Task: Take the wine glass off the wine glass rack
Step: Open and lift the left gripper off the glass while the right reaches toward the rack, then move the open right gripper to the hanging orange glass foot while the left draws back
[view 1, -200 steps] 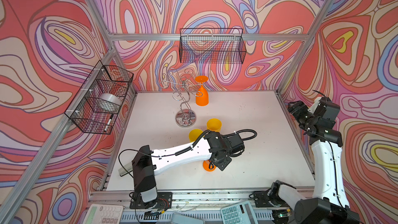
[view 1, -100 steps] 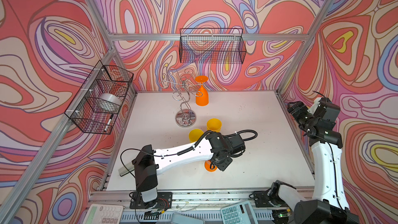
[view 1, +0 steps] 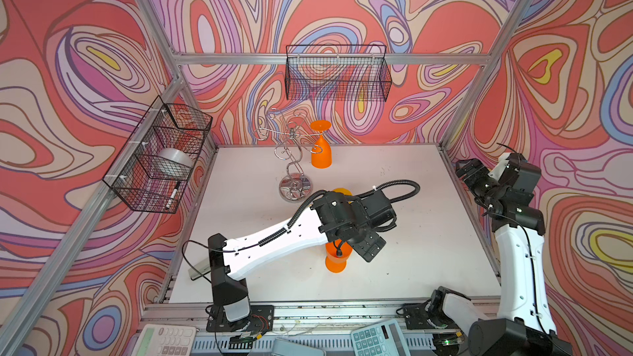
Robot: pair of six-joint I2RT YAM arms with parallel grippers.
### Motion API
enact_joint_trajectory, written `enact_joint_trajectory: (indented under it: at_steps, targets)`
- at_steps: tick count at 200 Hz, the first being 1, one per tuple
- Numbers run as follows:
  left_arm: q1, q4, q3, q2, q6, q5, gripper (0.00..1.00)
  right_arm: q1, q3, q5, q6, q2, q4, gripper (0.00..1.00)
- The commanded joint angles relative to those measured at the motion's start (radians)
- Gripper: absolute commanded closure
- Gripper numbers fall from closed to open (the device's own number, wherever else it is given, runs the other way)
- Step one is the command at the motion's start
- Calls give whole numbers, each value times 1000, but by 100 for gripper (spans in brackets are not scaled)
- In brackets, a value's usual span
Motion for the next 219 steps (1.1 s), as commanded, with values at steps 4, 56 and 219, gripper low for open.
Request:
enact_joint_trajectory:
  at_steps: [4, 56, 219]
  targets:
    - [48, -36, 51, -82, 0, -36, 4, 31, 45, -6, 6, -1, 17, 5]
    - [221, 94, -40, -262, -116, -44, 5, 292, 48, 9, 68, 5, 124, 5]
    - [366, 89, -143, -421, -81, -302, 3, 793, 324, -130, 848, 615, 736, 48]
